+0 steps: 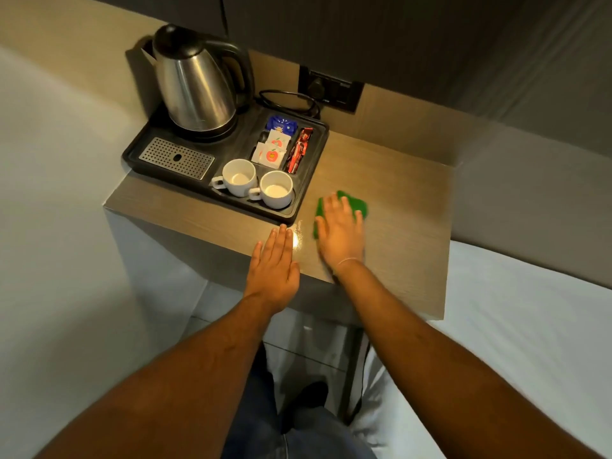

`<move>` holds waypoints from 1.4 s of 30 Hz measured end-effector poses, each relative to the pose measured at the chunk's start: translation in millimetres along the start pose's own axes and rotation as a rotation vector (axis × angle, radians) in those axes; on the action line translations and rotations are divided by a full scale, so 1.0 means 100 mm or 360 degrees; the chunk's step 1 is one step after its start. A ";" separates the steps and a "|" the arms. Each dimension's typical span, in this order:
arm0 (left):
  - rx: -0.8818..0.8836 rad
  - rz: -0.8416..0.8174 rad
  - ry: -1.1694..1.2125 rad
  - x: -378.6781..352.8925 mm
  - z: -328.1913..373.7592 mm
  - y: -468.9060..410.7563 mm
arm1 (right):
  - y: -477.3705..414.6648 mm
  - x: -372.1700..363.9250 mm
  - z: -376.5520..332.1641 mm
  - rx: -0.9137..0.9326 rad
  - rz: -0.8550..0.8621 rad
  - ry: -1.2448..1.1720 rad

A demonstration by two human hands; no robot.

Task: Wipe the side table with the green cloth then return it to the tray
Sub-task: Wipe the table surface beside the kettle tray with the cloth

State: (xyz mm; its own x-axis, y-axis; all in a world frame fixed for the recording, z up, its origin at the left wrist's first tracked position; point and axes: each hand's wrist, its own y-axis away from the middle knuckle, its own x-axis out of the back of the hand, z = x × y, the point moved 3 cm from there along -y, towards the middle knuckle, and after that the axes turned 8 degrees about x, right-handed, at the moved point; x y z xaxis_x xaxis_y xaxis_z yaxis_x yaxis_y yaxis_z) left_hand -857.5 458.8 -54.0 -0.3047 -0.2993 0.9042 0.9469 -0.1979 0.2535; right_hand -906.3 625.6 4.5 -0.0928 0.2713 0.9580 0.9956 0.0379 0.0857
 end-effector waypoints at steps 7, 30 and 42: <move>-0.0001 0.0002 -0.0053 -0.02 -0.02 -0.02 | 1.08 -0.27 0.33 0.0285 -0.0176 0.0078; 0.0057 -0.0058 0.0059 0.17 0.07 0.05 | 0.98 -0.25 0.42 0.0356 -0.0291 0.0089; -0.0228 0.0299 -0.0174 0.74 0.09 0.16 | 1.32 0.31 0.24 -0.0096 0.0137 -0.0470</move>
State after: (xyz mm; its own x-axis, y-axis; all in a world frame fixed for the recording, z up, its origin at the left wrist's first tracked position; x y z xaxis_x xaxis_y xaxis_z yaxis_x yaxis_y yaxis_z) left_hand -864.5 441.4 20.2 -0.1046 -0.2422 0.9646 0.9592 -0.2808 0.0335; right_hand -778.5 661.8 39.1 0.0010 0.5387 0.8425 0.9981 -0.0521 0.0321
